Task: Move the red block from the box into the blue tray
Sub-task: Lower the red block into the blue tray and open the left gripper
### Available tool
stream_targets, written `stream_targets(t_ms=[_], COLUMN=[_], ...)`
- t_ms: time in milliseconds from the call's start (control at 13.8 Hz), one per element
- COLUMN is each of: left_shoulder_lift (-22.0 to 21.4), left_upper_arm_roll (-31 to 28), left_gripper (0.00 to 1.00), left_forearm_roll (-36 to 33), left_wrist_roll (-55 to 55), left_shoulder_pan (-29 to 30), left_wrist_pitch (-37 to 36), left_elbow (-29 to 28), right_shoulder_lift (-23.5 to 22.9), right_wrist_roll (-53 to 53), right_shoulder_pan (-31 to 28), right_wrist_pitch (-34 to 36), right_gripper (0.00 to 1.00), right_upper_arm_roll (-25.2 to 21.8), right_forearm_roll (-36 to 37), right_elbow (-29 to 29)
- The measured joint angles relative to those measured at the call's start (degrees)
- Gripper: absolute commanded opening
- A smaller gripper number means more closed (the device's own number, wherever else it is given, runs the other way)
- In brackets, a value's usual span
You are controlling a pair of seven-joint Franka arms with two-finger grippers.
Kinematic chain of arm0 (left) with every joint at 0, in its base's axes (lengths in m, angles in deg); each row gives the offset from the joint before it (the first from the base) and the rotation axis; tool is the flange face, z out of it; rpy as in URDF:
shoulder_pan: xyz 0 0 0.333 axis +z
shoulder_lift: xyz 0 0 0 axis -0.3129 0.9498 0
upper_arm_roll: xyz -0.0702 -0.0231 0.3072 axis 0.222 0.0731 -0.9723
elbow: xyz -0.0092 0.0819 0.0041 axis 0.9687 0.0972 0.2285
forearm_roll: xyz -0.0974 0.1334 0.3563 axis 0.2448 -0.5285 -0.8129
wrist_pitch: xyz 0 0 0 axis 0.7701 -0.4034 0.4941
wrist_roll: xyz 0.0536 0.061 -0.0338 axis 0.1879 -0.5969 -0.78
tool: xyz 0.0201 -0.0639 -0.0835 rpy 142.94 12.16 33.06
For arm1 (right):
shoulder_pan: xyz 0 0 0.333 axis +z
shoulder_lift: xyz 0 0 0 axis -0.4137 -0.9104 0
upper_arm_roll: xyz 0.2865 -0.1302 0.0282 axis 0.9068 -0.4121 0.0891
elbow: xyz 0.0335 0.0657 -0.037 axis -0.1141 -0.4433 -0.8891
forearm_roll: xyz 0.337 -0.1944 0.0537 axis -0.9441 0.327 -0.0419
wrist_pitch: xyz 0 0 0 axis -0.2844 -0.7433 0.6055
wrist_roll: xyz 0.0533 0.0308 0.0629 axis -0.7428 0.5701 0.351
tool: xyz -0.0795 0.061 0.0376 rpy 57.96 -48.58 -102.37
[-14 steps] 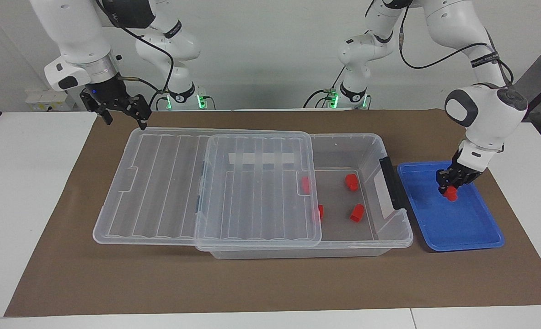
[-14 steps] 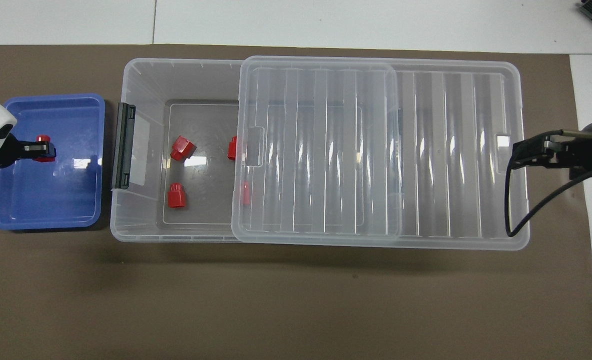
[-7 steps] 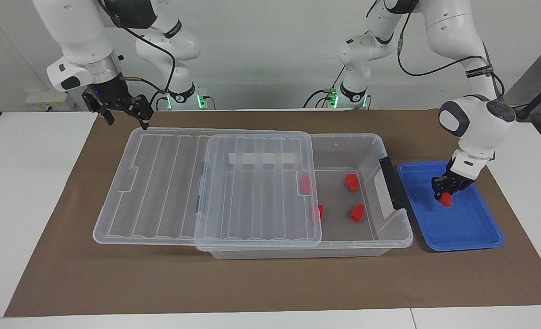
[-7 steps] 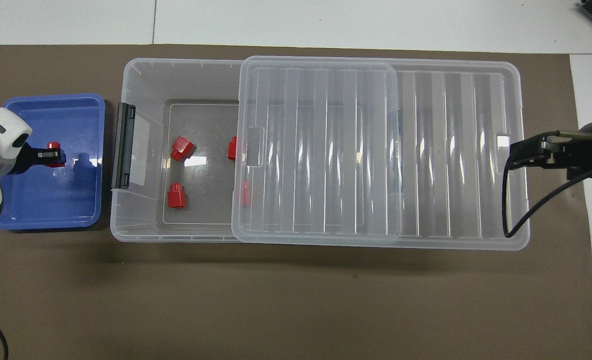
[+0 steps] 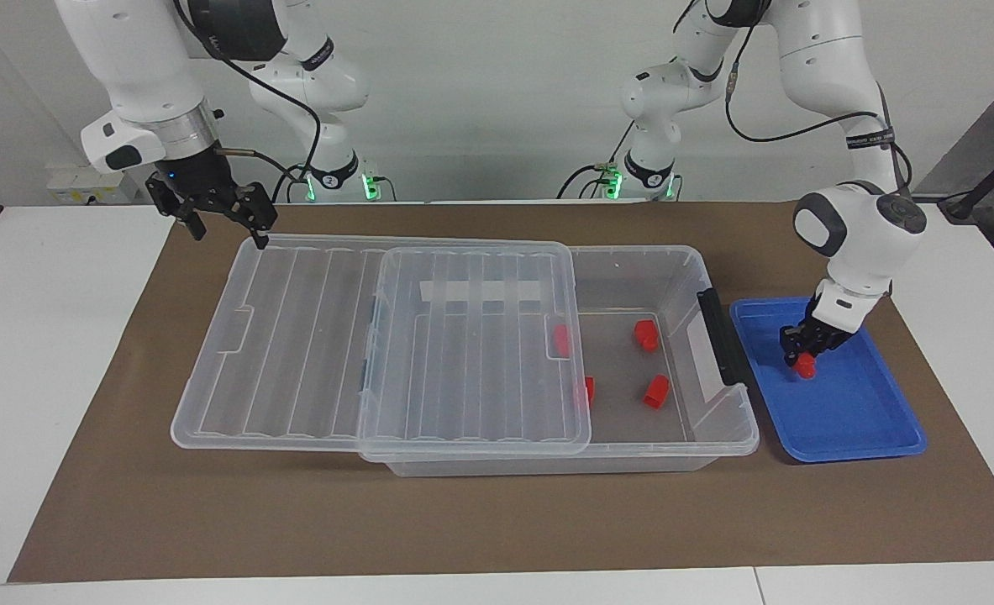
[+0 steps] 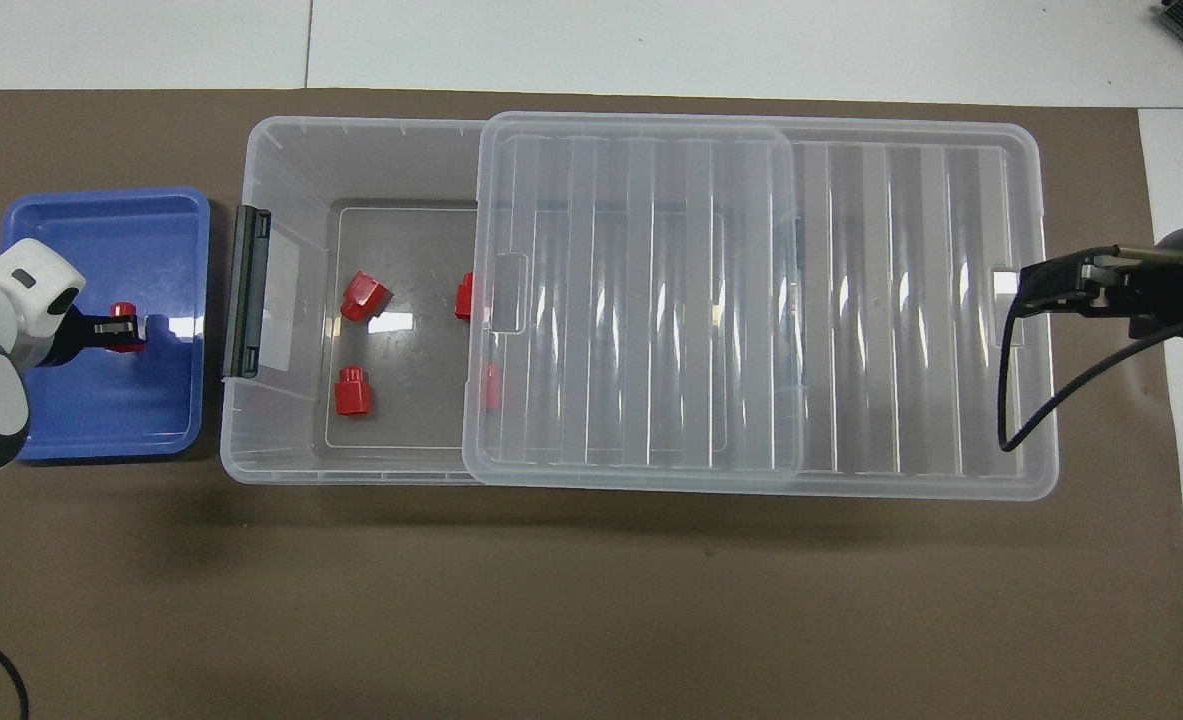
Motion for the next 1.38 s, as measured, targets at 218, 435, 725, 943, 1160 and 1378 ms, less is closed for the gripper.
stream_targets(t_ms=[218, 435, 725, 943, 1160, 1378], left_shoulder_lift=[0.15, 0.39, 0.57, 0.56, 0.57, 0.57], left_upper_arm_roll=[0.00, 0.00, 0.00, 0.00, 0.00, 0.00], left_gripper=[0.03, 0.03, 0.04, 0.46, 0.53, 0.53], left_forearm_roll=[0.00, 0.00, 0.00, 0.00, 0.00, 0.00], left_wrist_roll=[0.00, 0.00, 0.00, 0.00, 0.06, 0.09], left_shoulder_pan=[0.00, 0.00, 0.00, 0.00, 0.00, 0.00], left_wrist_pitch=[1.11, 1.47, 3.48, 3.60, 3.62, 3.62], left_elbow=[-0.81, -1.04, -2.16, -2.19, -2.25, -2.27], right_shoulder_lift=[-1.44, -3.26, -5.01, -5.54, -7.10, -9.45], right_wrist_roll=[-1.35, -4.60, -7.02, -7.60, -8.89, -8.99], right_shoulder_pan=[-1.83, -4.32, -7.73, -9.04, -9.77, -9.73], right_wrist_pitch=[-3.09, -6.69, -14.02, -19.61, -22.92, -24.77], right_gripper=[0.36, 0.00, 0.00, 0.00, 0.00, 0.00], right_upper_arm_roll=[-0.03, -0.12, -0.15, -0.16, -0.16, -0.11], right_forearm_roll=[0.00, 0.00, -0.01, -0.01, -0.01, -0.01], right_elbow=[-0.33, -0.70, -4.17, -8.04, -9.75, -9.94])
